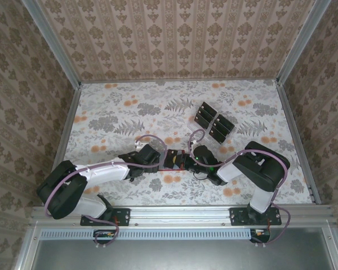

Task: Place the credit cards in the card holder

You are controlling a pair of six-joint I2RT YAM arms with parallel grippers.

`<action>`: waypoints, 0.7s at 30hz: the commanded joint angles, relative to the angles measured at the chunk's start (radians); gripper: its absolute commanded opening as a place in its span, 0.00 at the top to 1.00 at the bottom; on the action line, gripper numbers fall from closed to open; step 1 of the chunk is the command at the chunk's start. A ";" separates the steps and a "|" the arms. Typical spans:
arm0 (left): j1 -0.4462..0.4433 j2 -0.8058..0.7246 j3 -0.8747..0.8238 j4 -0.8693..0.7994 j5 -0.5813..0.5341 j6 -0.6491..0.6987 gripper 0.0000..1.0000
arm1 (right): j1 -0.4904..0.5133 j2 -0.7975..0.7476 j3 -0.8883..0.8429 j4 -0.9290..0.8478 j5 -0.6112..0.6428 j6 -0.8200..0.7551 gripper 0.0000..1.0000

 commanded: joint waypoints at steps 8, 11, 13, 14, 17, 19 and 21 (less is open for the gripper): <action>-0.008 0.008 0.013 -0.053 -0.023 -0.016 0.00 | 0.006 0.000 0.033 -0.147 -0.092 -0.031 1.00; -0.010 0.008 0.015 -0.056 -0.023 -0.018 0.00 | 0.006 0.015 0.043 -0.156 -0.104 -0.032 1.00; -0.010 0.007 0.015 -0.057 -0.025 -0.018 0.00 | 0.006 0.026 0.054 -0.167 -0.112 -0.035 1.00; -0.011 0.008 0.015 -0.056 -0.025 -0.017 0.00 | 0.006 0.032 0.061 -0.171 -0.115 -0.035 1.00; -0.011 0.008 0.015 -0.058 -0.027 -0.018 0.00 | 0.004 0.047 0.072 -0.175 -0.125 -0.034 1.00; -0.013 0.007 0.015 -0.060 -0.027 -0.019 0.00 | 0.002 0.054 0.076 -0.179 -0.125 -0.031 1.00; -0.013 0.006 0.015 -0.062 -0.028 -0.019 0.00 | 0.001 0.058 0.075 -0.180 -0.123 -0.023 1.00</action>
